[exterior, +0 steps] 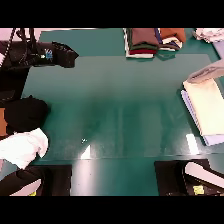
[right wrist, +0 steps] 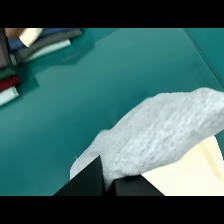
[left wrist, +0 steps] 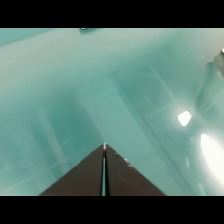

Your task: Fold the shirts.

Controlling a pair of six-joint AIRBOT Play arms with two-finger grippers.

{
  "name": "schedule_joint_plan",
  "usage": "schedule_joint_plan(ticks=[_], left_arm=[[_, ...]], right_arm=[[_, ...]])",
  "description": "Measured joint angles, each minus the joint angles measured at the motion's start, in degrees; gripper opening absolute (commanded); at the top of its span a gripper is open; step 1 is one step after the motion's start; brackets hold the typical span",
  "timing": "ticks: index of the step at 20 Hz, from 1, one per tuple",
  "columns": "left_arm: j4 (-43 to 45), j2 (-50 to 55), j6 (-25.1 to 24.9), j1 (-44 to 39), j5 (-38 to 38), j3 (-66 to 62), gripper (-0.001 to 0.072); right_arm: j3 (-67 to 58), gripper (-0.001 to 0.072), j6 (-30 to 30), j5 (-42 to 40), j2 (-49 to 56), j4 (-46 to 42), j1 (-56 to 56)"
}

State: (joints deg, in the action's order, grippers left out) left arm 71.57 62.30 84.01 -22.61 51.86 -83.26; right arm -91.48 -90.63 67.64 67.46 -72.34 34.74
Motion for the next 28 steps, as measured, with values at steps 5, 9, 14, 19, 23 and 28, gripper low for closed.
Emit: schedule_joint_plan(ticks=[5,9,14,19,23,28], left_arm=[[0.0,0.0,0.0,0.0,0.8,0.0,0.002],[0.0,0.0,-0.3,0.0,1.2,0.0,0.002],[0.0,0.0,-1.0,0.0,1.4,0.0,0.002],[0.0,0.0,-1.7,0.0,1.7,0.0,0.002],[0.0,0.0,-1.8,0.0,1.7,0.0,0.002],[0.0,0.0,-1.9,0.0,1.3,0.0,0.002]], right_arm=[[12.9,0.0011,-0.1,2.1,-9.2,-3.1,5.4],[24.3,0.0012,1.6,3.6,-16.6,-4.0,12.7],[34.4,0.0592,4.2,4.3,-21.2,-6.7,19.4],[34.6,0.0633,4.9,4.0,-22.3,-8.5,21.7],[29.8,0.0633,5.1,3.2,-22.4,-1.7,12.8],[26.4,0.063,4.2,-2.1,-22.0,3.6,-10.9]])
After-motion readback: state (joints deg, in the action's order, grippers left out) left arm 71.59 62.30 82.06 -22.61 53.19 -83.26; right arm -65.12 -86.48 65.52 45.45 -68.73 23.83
